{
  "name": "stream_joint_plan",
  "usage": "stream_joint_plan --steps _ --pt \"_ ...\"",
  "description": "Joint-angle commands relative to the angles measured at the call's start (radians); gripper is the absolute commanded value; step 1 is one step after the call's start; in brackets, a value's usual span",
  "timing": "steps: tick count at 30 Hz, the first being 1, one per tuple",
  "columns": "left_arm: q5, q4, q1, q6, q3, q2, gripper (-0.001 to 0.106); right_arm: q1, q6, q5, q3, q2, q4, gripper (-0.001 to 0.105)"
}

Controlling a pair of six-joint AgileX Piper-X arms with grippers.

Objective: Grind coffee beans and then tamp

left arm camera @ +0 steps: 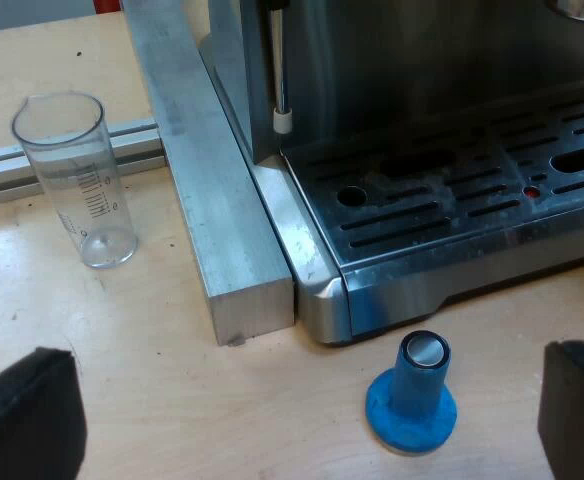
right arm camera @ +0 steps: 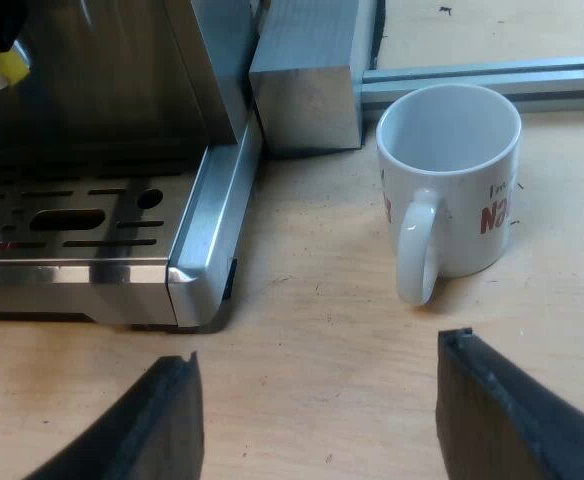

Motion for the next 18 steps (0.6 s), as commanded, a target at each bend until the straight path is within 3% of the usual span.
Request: stream_joint_plan --steps 1,9,18 --pt "-0.005 -0.013 -0.001 -0.002 -0.002 -0.138 0.093 -0.003 -0.006 -0.005 -0.005 -0.039 -0.014 0.054" --pt "0.0 -0.013 -0.001 -0.002 -0.002 -0.138 0.093 -0.003 -0.006 -0.005 -0.005 -0.039 -0.014 0.054" --pt "0.172 -0.03 -0.001 -0.002 -0.002 -0.115 0.093 -0.003 -0.035 -0.005 -0.03 0.001 -0.043 0.054"
